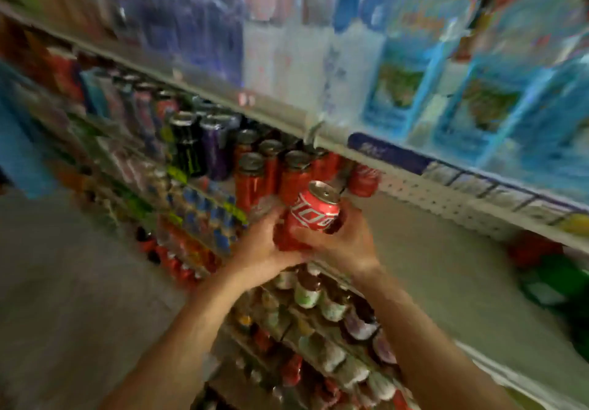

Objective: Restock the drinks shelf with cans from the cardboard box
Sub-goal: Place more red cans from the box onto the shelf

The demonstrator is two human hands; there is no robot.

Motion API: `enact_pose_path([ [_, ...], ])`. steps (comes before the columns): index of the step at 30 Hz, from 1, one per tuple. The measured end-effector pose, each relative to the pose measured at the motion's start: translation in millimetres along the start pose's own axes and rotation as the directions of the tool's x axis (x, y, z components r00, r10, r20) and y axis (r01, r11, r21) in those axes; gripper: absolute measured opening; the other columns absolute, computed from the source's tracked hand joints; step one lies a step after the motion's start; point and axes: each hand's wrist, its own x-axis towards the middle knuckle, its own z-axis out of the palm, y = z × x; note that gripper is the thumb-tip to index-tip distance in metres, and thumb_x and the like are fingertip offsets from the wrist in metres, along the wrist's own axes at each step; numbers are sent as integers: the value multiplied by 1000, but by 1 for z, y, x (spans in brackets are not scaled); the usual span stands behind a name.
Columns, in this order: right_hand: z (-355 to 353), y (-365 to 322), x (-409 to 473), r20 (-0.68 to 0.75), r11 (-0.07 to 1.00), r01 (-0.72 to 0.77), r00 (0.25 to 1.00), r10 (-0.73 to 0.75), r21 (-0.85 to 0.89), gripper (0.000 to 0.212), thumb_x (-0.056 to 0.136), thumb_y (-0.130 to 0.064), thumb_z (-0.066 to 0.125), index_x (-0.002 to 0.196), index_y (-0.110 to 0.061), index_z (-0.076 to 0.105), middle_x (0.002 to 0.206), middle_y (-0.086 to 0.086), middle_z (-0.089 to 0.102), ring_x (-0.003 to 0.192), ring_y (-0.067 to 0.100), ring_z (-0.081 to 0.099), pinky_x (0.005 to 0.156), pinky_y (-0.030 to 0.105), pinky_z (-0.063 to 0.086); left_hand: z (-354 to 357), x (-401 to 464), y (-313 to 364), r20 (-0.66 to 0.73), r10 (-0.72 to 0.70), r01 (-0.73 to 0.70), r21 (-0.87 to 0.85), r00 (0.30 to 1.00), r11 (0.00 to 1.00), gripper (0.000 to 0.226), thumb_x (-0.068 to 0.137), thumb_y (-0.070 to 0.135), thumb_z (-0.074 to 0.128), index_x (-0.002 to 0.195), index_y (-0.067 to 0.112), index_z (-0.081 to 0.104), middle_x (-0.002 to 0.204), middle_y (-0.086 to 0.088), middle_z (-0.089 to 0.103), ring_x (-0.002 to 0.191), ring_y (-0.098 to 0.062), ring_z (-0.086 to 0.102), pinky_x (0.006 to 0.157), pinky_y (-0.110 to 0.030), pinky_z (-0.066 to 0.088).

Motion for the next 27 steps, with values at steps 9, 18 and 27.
enact_pose_path([
  [9, -50, 38, 48, -142, 968, 37, 987, -74, -248, 94, 48, -31, 98, 131, -21, 56, 113, -10, 69, 95, -3, 64, 74, 2, 47, 53, 67, 17, 29, 112, -114, 408, 993, 906, 88, 69, 36, 85, 142, 24, 38, 132, 1, 59, 117, -20, 59, 97, -36, 50],
  [18, -50, 82, 55, -135, 982, -73, 990, 50, -174, 79, 56, -43, 89, 127, -26, 60, 110, -6, 71, 100, 9, 67, 89, 38, 57, 58, 74, 3, 94, -4, -43, 498, 996, 866, 76, 81, 44, 73, 143, 23, 34, 142, -2, 50, 127, -24, 52, 104, -36, 42],
  [27, -53, 84, 58, -224, 956, -140, 971, 82, -257, 67, 71, -40, 84, 129, -24, 54, 112, -8, 64, 92, 7, 62, 75, 15, 48, 31, 60, -7, 320, -91, -207, 779, 943, 592, 50, 102, 45, 37, 148, 27, 38, 157, 6, 32, 143, -15, 32, 115, -28, 27],
])
